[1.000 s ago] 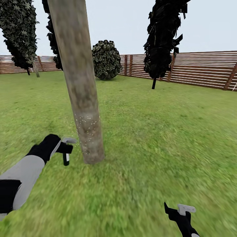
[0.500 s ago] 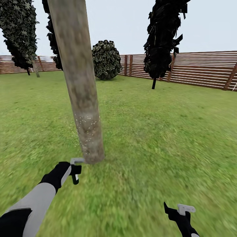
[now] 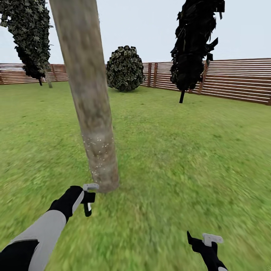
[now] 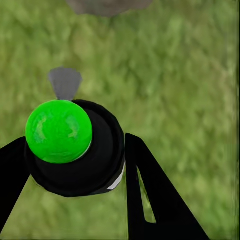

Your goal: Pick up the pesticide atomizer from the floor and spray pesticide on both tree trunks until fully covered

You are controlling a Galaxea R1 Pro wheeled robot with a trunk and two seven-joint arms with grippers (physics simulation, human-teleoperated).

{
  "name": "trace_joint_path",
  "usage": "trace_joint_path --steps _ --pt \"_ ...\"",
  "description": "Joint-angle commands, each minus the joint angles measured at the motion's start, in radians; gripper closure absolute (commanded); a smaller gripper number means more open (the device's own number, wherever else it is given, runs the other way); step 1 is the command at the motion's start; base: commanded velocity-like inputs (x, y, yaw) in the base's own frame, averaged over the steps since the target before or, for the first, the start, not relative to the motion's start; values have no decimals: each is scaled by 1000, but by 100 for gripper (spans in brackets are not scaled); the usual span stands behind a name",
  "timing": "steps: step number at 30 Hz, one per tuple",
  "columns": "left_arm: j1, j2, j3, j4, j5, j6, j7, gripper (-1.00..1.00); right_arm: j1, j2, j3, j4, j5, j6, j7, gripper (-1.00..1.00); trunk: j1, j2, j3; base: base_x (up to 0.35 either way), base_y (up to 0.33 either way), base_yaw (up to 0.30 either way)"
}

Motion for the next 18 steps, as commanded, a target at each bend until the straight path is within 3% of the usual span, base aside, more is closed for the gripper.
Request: trace_joint_path --steps 1,9,18 --pt "0 -1 0 0 0 1 0 100 0 0 0 0 0 0 0 -100 0 0 0 67 -258 12" --pt "0 -5 -2 1 1 3 0 100 0 0 0 0 0 0 0 -100 0 0 0 6 -273 17" --pt "1 -8 -3 1 -3 3 0 100 0 1 0 0 0 0 0 -100 0 0 0 42 -268 250"
